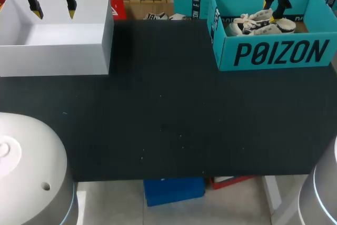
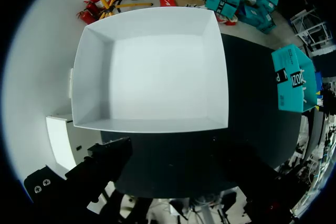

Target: Take the shoe out of the shoebox, open the shoe tongue, remove and reinsert the insole, then place the shoe into the shoebox

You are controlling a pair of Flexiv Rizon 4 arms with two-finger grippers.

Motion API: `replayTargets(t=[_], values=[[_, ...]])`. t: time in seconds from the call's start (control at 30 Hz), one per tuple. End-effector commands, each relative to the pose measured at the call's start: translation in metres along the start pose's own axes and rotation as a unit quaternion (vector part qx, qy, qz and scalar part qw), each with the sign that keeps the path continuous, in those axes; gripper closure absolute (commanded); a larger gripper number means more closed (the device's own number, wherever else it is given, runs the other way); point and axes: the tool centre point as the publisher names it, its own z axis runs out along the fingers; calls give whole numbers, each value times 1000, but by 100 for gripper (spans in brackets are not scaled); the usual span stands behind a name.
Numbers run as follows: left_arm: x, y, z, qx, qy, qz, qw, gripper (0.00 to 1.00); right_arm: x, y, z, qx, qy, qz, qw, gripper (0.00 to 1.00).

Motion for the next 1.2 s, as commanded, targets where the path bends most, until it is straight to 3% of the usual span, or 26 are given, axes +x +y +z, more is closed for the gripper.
replayTargets(t=[0.03, 0.1, 0.2, 0.47, 0.67, 1.2], values=[[1, 1, 0, 0, -1, -1, 1000, 0, -16, -3, 16, -2, 13, -4, 1000, 54], [1, 1, 0, 0, -1, -1, 1000, 0, -18, -5, 23, -3, 19, -8, 1000, 56], [1, 1, 0, 0, -1, -1, 1000, 0, -20, -11, 35, -4, 30, -13, 999, 46], [1, 1, 0, 0, -1, -1, 1000, 0, -30, -29, 58, -10, 42, -17, 999, 64], [1, 1, 0, 0, -1, -1, 1000, 0, -37, -38, 73, -18, 47, -13, 999, 59], [1, 1, 0, 0, -1, -1, 1000, 0, -30, -48, 126, -47, 66, -3, 997, 61]])
